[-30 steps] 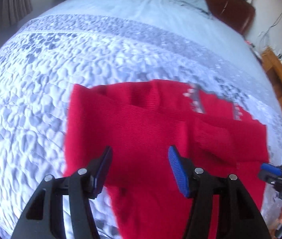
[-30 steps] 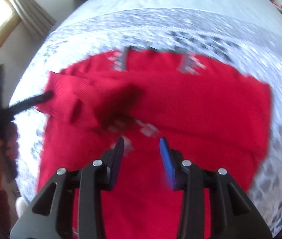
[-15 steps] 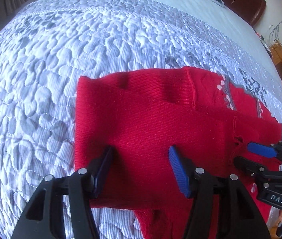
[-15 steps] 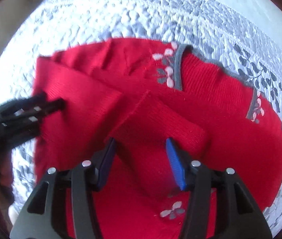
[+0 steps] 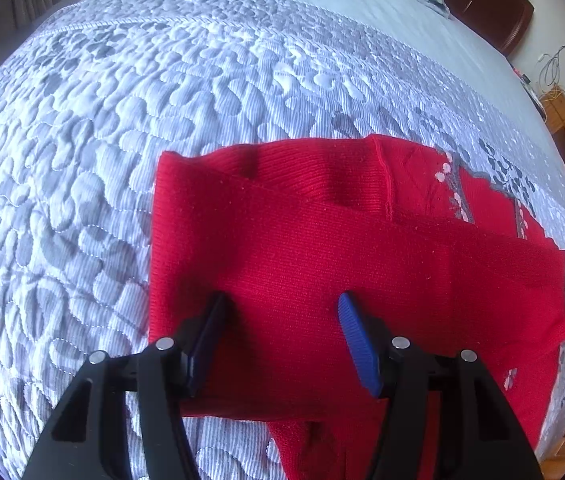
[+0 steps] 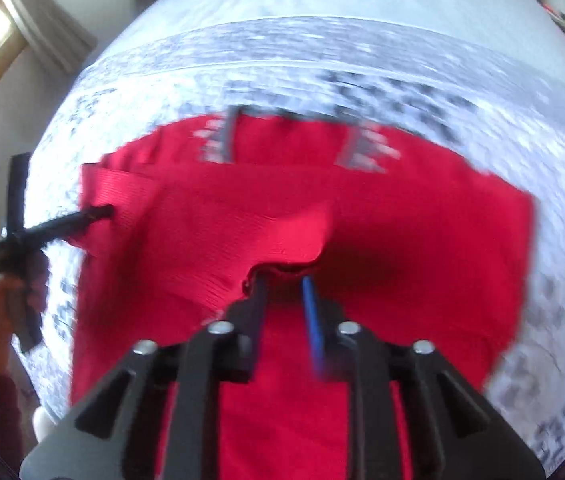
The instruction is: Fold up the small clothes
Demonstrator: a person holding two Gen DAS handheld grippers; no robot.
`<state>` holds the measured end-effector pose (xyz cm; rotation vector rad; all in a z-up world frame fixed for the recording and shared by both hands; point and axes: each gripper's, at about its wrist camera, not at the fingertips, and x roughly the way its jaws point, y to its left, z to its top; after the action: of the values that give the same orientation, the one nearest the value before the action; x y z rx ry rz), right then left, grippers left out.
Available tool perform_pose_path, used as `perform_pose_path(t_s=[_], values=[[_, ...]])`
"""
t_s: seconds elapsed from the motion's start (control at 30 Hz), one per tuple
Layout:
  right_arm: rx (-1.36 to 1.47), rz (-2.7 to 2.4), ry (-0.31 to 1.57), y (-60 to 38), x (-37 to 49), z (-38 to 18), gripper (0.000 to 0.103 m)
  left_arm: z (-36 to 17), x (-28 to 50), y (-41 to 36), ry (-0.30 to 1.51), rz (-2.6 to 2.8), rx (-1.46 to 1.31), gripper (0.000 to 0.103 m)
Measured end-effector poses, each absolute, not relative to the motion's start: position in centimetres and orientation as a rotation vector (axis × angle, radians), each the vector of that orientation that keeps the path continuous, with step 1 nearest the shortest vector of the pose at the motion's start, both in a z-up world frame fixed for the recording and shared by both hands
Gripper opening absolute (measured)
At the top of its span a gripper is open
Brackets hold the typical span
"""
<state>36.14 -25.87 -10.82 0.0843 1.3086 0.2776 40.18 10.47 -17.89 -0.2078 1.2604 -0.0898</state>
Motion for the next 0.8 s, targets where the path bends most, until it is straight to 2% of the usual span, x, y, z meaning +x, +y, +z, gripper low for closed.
perform_pose_path(t_s=[0.2, 0.3, 0.5, 0.53, 0.57, 0.63, 0.67, 0.8], values=[[0.250, 0.266, 1.352, -31.1, 33.8, -12.7, 0.033, -17.4, 40.3, 10.1, 1.250, -0.068, -0.205, 0.061], [0.326, 0.303, 1.378, -30.7, 34.2, -14.1, 0.039, -16.3, 39.4, 10.7, 1.231, -0.058, -0.258, 0.061], [0.448, 0.371, 1.466, -28.1, 35.3, -17.6, 0.040, -14.4, 36.7, 12.3, 1.181, -0.053, -0.293, 0.061], [0.463, 0.375, 1.473, -27.8, 35.4, -17.9, 0.037, -14.1, 36.2, 12.6, 1.169, -0.052, -0.300, 0.061], [0.470, 0.374, 1.476, -27.4, 35.5, -18.3, 0.024, -13.9, 35.8, 12.8, 1.164, -0.049, -0.301, 0.061], [0.433, 0.360, 1.462, -26.6, 35.8, -18.1, 0.012, -13.4, 35.2, 13.3, 1.152, -0.034, -0.298, 0.061], [0.426, 0.362, 1.454, -26.4, 35.9, -17.8, 0.009, -13.1, 34.9, 13.6, 1.143, -0.023, -0.291, 0.061], [0.348, 0.384, 1.338, -26.3, 36.2, -13.6, 0.007, -12.2, 34.8, 14.5, 1.114, 0.007, -0.277, 0.061]])
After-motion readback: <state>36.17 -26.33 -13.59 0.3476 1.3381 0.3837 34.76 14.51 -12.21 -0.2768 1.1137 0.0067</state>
